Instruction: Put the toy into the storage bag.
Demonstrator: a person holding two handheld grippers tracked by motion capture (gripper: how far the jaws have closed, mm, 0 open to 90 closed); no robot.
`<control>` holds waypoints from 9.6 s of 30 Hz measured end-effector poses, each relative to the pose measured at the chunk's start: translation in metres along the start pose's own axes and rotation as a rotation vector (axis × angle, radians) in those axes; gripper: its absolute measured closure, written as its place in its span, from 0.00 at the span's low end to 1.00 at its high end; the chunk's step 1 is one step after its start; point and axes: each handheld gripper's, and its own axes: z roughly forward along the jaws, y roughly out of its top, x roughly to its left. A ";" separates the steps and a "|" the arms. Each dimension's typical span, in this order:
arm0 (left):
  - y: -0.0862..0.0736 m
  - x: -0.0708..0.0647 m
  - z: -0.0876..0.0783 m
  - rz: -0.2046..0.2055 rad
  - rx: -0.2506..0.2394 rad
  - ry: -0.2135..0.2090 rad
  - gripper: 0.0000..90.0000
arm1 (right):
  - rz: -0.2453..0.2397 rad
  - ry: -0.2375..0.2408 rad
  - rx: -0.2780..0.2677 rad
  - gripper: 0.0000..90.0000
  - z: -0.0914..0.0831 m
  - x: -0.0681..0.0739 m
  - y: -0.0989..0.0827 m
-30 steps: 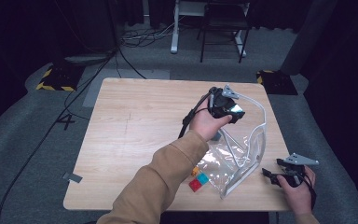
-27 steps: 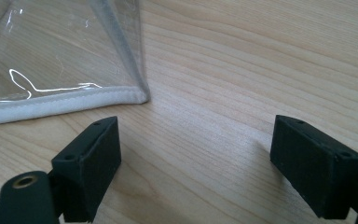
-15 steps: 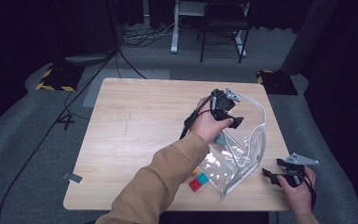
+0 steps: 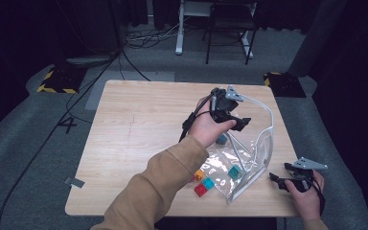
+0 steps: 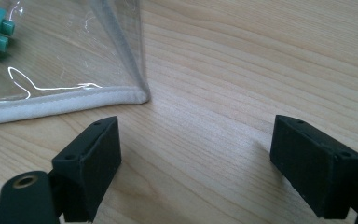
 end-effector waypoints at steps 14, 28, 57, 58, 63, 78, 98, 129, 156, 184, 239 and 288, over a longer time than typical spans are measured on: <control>-0.015 -0.005 -0.055 0.029 -0.037 0.012 0.32 | 0.000 0.000 0.000 0.18 0.000 0.000 0.000; -0.050 -0.004 -0.096 0.028 -0.027 0.035 0.32 | 0.000 0.000 0.000 0.18 0.000 0.000 0.000; -0.181 0.011 -0.091 0.023 0.046 0.026 0.31 | 0.001 -0.003 -0.001 0.18 0.000 0.000 0.000; -0.191 0.013 -0.088 0.024 0.066 0.035 0.31 | 0.000 -0.004 -0.001 0.18 0.000 0.000 0.000; -0.209 0.019 -0.085 0.003 0.086 0.048 0.31 | 0.000 -0.006 -0.002 0.18 0.000 0.001 0.000; -0.259 0.038 -0.068 -0.038 0.205 0.087 0.33 | 0.001 -0.006 -0.002 0.18 0.000 0.001 0.000; -0.264 0.046 -0.057 -0.083 0.252 0.049 0.65 | 0.001 -0.006 -0.002 0.18 0.000 0.001 0.000; -0.193 0.039 -0.111 -0.086 0.095 -0.021 0.66 | 0.001 -0.007 -0.002 0.18 0.000 0.001 0.000; -0.111 0.034 -0.141 -0.062 0.017 0.001 0.66 | 0.013 -0.021 -0.003 0.18 0.001 0.003 0.001; -0.022 0.039 -0.126 -0.022 -0.084 -0.026 0.66 | 0.013 -0.019 -0.002 0.18 0.001 0.003 0.001; -0.006 0.025 0.031 -0.021 -0.010 -0.058 0.65 | 0.007 -0.004 0.000 0.18 0.001 0.002 0.001; -0.034 0.015 -0.068 0.002 -0.040 -0.002 0.33 | 0.006 -0.003 0.000 0.18 0.001 0.002 0.001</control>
